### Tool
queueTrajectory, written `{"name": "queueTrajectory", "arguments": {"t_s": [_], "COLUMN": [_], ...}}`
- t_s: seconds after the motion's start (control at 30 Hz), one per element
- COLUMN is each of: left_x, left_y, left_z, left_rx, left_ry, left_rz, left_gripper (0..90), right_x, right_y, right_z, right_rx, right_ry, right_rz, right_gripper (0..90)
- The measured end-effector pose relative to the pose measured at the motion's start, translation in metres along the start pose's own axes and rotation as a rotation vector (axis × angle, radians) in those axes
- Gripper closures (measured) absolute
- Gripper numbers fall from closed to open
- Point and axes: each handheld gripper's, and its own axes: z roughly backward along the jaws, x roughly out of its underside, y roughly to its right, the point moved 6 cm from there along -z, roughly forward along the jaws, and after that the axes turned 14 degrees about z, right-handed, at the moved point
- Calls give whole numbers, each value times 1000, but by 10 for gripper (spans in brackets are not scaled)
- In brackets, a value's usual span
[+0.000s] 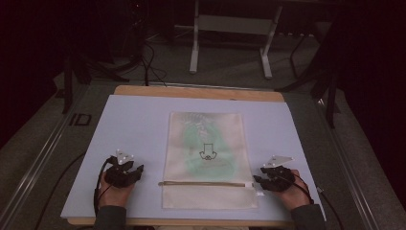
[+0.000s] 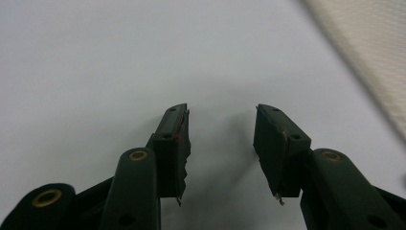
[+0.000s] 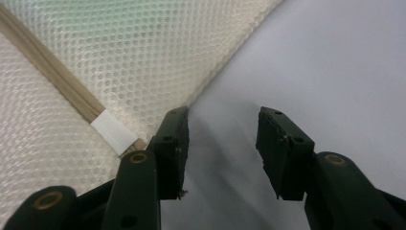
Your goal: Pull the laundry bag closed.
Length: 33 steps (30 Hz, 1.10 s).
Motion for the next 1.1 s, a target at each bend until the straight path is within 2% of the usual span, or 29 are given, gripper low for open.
{"name": "queueTrajectory", "arguments": {"t_s": [0.13, 0.27, 0.47, 0.57, 0.8, 0.93, 1.1], "left_x": [0, 2, 2, 1, 1, 2, 2], "left_y": [4, 6, 6, 7, 6, 6, 8], "left_z": [0, -1, -1, -1, 3, 4, 3], "left_rx": [31, 24, 29, 33, 27, 12, 21], "left_ry": [-4, -18, -20, -10, 6, 13, 15], "left_rz": [-26, -40, -33, -33, -26, -52, -51], "left_gripper": [566, 565, 570, 579, 586, 584, 584], "right_x": [1, 3, 4, 3, -5, -9, -18], "right_y": [-2, 2, 2, -1, -6, -8, -12], "right_z": [1, 2, 4, 5, 9, 10, 11], "right_rx": [-10, -33, -46, -64, -79, -76, -89], "right_ry": [-17, -31, -36, -44, -48, -67, -82], "right_rz": [11, -1, 3, 34, 61, 92, 141], "right_gripper": [552, 551, 546, 557, 556, 529, 533]}}
